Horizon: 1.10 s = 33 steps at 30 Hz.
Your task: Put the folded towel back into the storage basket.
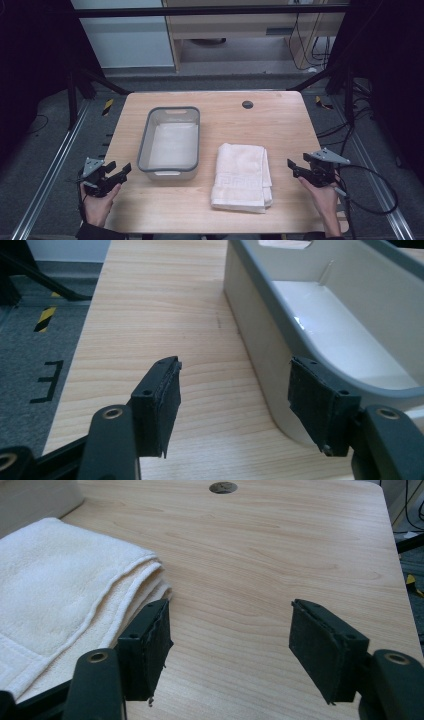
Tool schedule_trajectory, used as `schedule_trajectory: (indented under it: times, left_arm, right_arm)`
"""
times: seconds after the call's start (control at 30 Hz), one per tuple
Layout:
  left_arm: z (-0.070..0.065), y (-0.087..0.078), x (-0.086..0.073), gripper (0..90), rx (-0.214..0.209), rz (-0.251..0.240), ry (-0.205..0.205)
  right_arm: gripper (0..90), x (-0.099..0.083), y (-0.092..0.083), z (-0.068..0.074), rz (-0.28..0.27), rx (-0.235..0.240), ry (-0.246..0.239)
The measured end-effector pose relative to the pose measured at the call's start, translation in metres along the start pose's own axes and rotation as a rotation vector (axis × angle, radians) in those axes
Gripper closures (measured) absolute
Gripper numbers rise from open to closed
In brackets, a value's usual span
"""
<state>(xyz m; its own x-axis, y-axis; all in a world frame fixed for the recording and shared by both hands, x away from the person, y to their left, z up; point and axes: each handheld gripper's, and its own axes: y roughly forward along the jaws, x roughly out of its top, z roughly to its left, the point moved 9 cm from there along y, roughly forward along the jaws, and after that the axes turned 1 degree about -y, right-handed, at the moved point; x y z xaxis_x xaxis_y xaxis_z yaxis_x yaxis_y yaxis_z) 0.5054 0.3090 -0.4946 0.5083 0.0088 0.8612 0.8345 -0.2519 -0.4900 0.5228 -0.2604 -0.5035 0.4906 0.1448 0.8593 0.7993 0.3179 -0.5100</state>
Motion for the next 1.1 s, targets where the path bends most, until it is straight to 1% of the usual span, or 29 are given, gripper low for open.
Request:
schedule_trajectory:
  times: [0.03,0.07,0.1,0.17,0.27,0.3,0.33,0.53,0.7,0.83,0.93,1.1]
  left_arm:
    - [-0.002,-0.001,0.001,37.1,-0.007,-0.004,0.001]
    - [-0.007,-0.003,0.003,37.3,-0.019,-0.012,0.007]
    - [-0.007,-0.003,0.003,37.2,-0.019,-0.012,0.007]
    - [-0.013,-0.005,0.007,37.3,-0.035,-0.027,0.006]
    - [-0.02,-0.008,0.011,37.2,-0.047,-0.04,0.021]
    - [-0.022,-0.008,0.012,36.9,-0.051,-0.042,0.025]
    - [-0.024,-0.009,0.012,36.6,-0.055,-0.043,0.028]
    - [-0.031,-0.01,0.016,35.7,-0.064,-0.048,0.041]
    - [-0.037,-0.01,0.02,35.2,-0.076,-0.054,0.046]
    - [-0.042,-0.01,0.024,35.1,-0.08,-0.052,0.058]
    - [-0.048,-0.01,0.029,35.0,-0.089,-0.056,0.068]
    - [-0.053,-0.01,0.035,34.7,-0.096,-0.061,0.071]
  right_arm:
    - [32.6,0.0,0.0,0.0,-0.002,0.003,-0.009]
    - [31.7,0.0,-0.001,0.001,0.001,0.009,-0.015]
    - [31.7,0.0,-0.001,0.001,0.001,0.009,-0.015]
    - [30.7,0.002,-0.001,0.002,-0.001,0.015,-0.017]
    - [29.7,0.006,-0.002,0.003,-0.012,0.023,-0.019]
    - [29.3,0.007,-0.002,0.004,-0.012,0.026,-0.012]
    - [29.1,0.008,-0.002,0.004,-0.017,0.025,-0.018]
    - [29.1,0.016,-0.005,0.008,-0.035,0.042,-0.014]
    - [29.1,0.019,-0.006,0.009,-0.042,0.049,-0.016]
    - [29.0,0.022,-0.007,0.009,-0.048,0.048,-0.013]
    - [29.3,0.026,-0.008,0.008,-0.051,0.049,-0.011]
    - [29.5,0.029,-0.009,0.01,-0.055,0.053,-0.012]
